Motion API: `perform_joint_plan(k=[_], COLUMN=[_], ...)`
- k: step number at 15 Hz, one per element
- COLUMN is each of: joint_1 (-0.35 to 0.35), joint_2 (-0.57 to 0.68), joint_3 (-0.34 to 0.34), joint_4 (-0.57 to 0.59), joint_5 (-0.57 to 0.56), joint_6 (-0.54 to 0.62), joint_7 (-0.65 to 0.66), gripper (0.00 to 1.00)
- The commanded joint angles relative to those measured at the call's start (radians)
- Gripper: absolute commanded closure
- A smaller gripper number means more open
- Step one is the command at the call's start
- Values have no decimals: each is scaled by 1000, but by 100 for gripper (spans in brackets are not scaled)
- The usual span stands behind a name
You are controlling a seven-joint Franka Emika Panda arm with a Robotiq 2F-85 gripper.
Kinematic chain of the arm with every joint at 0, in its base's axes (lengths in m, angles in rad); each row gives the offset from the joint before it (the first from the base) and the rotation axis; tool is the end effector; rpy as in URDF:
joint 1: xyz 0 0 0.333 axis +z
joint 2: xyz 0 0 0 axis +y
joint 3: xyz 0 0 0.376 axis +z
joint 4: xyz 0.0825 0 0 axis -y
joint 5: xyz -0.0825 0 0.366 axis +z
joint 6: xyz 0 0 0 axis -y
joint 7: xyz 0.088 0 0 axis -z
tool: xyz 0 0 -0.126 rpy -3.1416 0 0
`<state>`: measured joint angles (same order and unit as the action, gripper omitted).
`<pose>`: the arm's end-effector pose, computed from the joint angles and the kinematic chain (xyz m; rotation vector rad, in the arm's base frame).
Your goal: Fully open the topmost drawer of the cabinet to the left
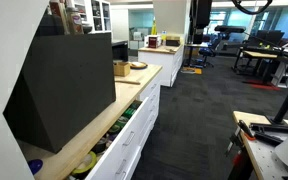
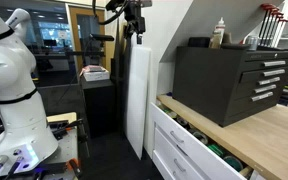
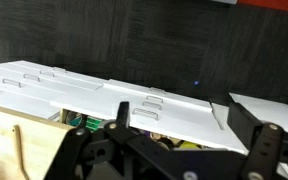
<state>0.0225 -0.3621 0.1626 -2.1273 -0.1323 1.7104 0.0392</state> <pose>0.3952 0.0698 0.5931 2.9389 0.2300 -0.0582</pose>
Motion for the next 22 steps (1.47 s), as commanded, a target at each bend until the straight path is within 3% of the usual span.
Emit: perform_joint_plan(k=[1, 7, 15, 22], joint_1=[23, 24, 10, 28], joint_2=[2, -1, 12, 72], joint_3=[-19, -28, -100, -161], joint_4=[2, -7, -113, -206], joint_5=[-7, -1, 22, 93], joint_6=[-3, 8, 208, 349], joint_7=[7, 0, -47, -293], gripper=[0, 0, 0, 0])
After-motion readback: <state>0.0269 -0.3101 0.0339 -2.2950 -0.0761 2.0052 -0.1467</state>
